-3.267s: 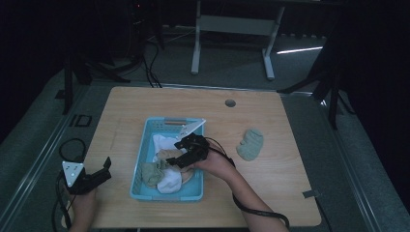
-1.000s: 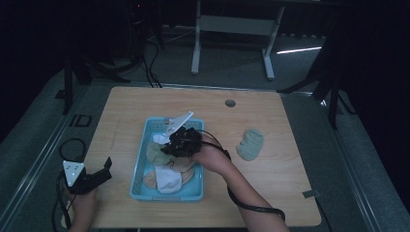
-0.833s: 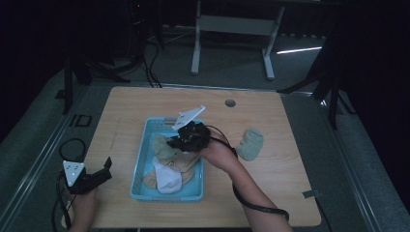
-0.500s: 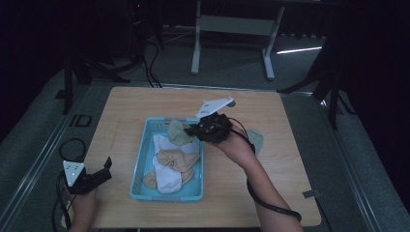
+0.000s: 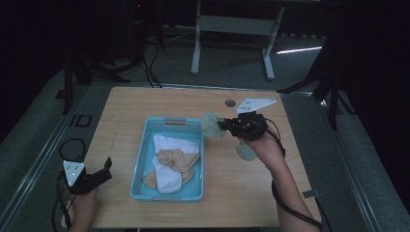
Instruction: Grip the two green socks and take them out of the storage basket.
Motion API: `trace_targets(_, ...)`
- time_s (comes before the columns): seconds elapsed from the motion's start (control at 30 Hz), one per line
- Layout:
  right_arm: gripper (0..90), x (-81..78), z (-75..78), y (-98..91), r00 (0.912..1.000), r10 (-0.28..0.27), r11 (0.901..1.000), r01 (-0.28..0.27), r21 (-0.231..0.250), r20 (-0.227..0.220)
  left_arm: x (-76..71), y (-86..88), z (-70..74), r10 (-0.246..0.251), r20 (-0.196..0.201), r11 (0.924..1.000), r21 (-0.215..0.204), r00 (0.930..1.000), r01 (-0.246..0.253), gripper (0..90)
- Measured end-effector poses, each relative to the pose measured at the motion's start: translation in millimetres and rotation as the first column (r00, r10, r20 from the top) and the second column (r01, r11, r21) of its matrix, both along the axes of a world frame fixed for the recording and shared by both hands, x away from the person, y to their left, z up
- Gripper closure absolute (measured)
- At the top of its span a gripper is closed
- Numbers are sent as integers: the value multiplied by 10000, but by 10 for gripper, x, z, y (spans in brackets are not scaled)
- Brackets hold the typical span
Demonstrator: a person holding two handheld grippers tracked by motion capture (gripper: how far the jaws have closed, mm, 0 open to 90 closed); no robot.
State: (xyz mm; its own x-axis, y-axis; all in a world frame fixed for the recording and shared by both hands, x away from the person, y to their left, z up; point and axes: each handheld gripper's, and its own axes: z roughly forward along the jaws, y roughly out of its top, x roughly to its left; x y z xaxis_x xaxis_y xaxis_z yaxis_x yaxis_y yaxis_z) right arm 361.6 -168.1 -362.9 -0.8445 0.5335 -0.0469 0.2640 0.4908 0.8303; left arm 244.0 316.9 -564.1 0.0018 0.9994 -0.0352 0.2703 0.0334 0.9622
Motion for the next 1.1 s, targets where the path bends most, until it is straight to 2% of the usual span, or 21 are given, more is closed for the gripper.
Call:
trace_targets(0.2, 838, -16, -86, -289, 9978, -655, 9978, 655, -5, -7, -1, 1, 0, -1, -16, 10000, 6, 10000, 1, 0)
trace_targets(0.37, 837, -6, -279, -425, 9954, -902, 9959, 900, -78, -321, 1, -3, 0, 4, -7, 10000, -3, 10000, -4, 0)
trace_targets(0.53, 837, 32, -533, -446, 9914, -1203, 9924, 1187, -331, -510, 3, -4, 0, 14, -19, 10000, 11, 10000, -14, 0)
trace_targets(0.6, 837, 59, -642, -453, 9903, -1232, 9921, 1216, -293, -645, 3, -3, 0, 11, -19, 10000, 5, 10000, -11, 0)
trace_targets(0.87, 837, 159, -1096, -388, 9870, -1239, 9918, 1199, -443, -1028, 2, 0, 0, -3, -19, 10000, -24, 10000, 3, 0)
trace_targets(1.1, 836, 185, -1396, -322, 9818, -1272, 9912, 1204, -558, -1411, 1, 0, 0, -4, -12, 10000, -31, 10000, 4, 0)
